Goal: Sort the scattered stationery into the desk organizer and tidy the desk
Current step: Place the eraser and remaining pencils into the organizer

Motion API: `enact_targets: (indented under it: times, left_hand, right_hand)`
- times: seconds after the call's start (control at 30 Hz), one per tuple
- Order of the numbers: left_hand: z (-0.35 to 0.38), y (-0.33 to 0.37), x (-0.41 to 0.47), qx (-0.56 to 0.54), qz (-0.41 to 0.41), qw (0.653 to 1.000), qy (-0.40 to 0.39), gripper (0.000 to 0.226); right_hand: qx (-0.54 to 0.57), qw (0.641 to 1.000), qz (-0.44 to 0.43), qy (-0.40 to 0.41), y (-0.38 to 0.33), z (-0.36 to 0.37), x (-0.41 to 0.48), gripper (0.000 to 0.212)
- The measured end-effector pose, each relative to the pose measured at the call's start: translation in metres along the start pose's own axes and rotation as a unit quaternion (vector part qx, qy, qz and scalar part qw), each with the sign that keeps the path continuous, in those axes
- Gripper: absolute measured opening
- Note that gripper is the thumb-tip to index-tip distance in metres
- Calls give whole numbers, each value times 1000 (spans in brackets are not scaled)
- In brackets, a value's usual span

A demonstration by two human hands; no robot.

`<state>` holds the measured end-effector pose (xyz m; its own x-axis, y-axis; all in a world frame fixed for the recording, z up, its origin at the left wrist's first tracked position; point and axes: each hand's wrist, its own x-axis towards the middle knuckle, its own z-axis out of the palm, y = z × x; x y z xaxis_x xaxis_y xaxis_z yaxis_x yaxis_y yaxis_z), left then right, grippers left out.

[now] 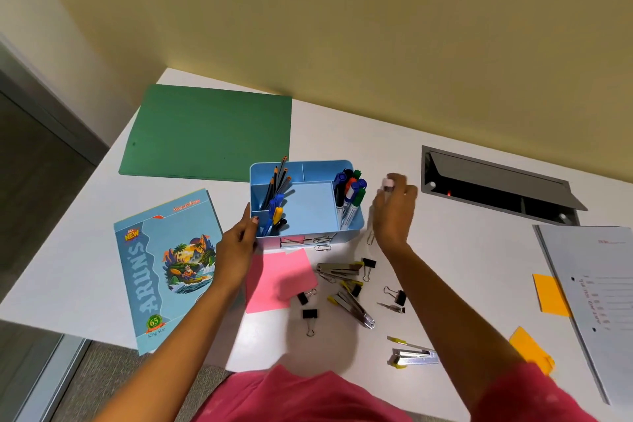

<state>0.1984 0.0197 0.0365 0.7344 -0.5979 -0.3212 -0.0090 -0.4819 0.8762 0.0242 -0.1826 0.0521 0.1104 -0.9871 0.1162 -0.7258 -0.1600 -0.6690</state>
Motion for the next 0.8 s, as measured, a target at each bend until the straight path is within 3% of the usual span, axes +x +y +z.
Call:
enact_targets:
  times: [0.1, 0.17, 0.23, 0.33, 0.5, 0.67, 0.8]
  left_hand:
    - [-1, -1, 0, 3, -3, 1000, -6, 41]
    - [-1, -2, 1, -2, -9, 1000, -5, 42]
    - [-1, -3, 2, -4, -10, 1000, -5, 42]
    - [-2, -4, 3, 2, -8, 1000, -12, 40]
    - [-1, -1, 1, 21, 7, 1000, -19, 37]
    - [-1, 1, -2, 11, -3, 1000, -15, 38]
    - [0, 2, -2, 6, -6, 1000, -10, 39]
  right_hand:
    - [123, 979, -54, 154, -48, -33, -17, 30]
    - [216, 953, -92, 194, -83, -52, -33, 27]
    - [243, 946, -132, 169, -113, -60, -51, 24]
    - [259, 942, -206, 56, -144, -49, -75, 22]
    - [118, 934, -331, -64, -154, 3, -87, 23]
    - [-39, 919, -390, -44, -144, 37, -87, 30]
    - [-63, 919, -389, -23, -144, 42, -83, 31]
